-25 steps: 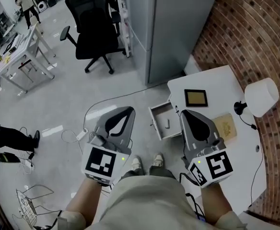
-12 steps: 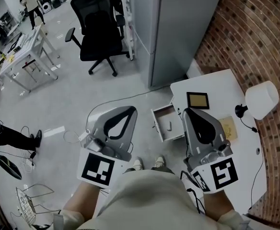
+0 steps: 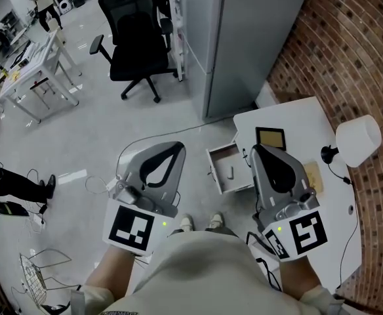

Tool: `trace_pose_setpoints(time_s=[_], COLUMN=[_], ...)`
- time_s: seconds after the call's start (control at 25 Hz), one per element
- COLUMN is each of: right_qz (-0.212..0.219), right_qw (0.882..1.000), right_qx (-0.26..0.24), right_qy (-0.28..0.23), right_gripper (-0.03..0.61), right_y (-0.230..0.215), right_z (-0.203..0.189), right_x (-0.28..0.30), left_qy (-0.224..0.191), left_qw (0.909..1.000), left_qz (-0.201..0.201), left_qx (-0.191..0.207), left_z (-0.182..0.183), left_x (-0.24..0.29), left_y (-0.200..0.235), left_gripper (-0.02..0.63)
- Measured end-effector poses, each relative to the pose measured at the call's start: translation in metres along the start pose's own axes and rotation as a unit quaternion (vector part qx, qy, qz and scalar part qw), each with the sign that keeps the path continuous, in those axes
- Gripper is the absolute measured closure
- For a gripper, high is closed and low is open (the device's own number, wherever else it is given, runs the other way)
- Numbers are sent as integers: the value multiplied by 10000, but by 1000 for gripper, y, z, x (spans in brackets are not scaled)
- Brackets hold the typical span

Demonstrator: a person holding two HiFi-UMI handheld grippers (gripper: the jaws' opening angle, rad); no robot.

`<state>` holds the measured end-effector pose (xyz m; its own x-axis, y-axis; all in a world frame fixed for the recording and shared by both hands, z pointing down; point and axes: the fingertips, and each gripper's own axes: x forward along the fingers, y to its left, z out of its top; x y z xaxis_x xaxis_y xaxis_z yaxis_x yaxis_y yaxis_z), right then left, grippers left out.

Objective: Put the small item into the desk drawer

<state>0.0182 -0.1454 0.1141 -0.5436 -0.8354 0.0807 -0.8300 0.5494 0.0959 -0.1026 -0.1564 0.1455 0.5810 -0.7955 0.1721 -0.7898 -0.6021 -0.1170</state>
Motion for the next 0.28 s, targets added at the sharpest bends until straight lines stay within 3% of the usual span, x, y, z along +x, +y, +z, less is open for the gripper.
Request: trace_pose_setpoints(time_s=[0.28], right_qz=[4], right_qw=[10000], right_qx=[-9], right_qy=[64], right_gripper=[575], right_y=[-2], right_z=[-3], right_x=[5], left_qy=[67], left_qw=[9999], left_qz=[46], left_qx=[93], left_z=[-6], left_x=[4], left_y=[4], left_gripper=[611])
